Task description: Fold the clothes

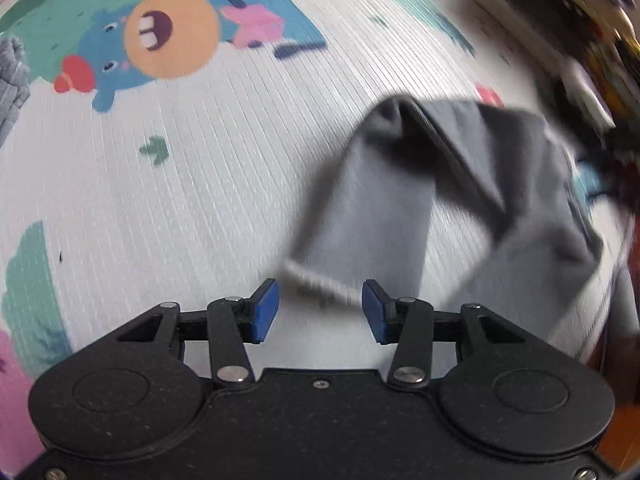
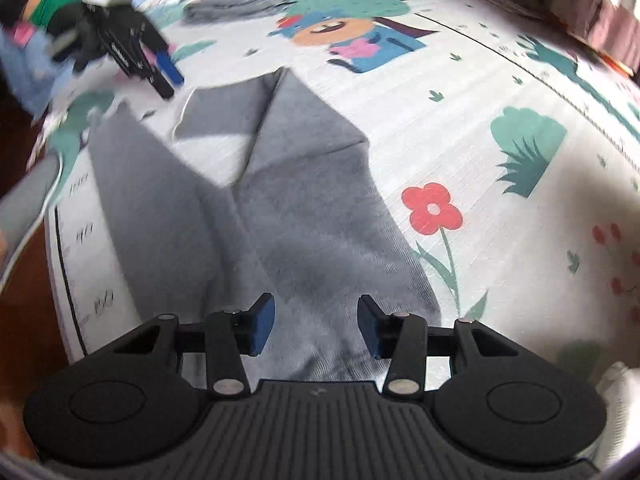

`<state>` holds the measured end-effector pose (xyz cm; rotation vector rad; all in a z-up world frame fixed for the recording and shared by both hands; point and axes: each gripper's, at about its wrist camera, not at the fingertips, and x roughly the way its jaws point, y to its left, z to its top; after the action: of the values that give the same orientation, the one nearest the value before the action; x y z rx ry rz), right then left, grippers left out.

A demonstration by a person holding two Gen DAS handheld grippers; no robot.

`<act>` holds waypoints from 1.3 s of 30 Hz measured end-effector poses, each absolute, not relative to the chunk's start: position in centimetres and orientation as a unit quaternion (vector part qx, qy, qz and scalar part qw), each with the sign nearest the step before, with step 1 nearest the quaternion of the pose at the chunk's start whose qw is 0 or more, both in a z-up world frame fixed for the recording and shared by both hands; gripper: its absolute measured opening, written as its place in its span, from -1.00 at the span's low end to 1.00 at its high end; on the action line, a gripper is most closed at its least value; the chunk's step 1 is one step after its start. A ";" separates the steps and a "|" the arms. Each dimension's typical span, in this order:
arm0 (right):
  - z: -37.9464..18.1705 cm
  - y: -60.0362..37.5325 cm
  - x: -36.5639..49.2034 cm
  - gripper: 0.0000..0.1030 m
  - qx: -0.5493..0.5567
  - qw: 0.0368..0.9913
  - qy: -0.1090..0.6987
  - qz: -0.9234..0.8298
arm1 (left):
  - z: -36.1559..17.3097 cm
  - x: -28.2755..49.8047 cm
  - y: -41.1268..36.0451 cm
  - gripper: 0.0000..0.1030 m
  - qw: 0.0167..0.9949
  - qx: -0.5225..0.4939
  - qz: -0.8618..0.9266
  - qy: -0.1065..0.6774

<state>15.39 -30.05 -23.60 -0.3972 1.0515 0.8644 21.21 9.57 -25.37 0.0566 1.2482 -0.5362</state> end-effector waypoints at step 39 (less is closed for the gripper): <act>-26.3 -31.0 16.7 -0.09 -0.124 0.755 0.537 0.355 | -24.8 20.3 13.4 -0.02 0.833 0.282 -0.182 0.441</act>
<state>16.69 -31.02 -26.35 -0.2712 1.1725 0.7744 20.30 13.44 -24.78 0.5969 0.9339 -0.3859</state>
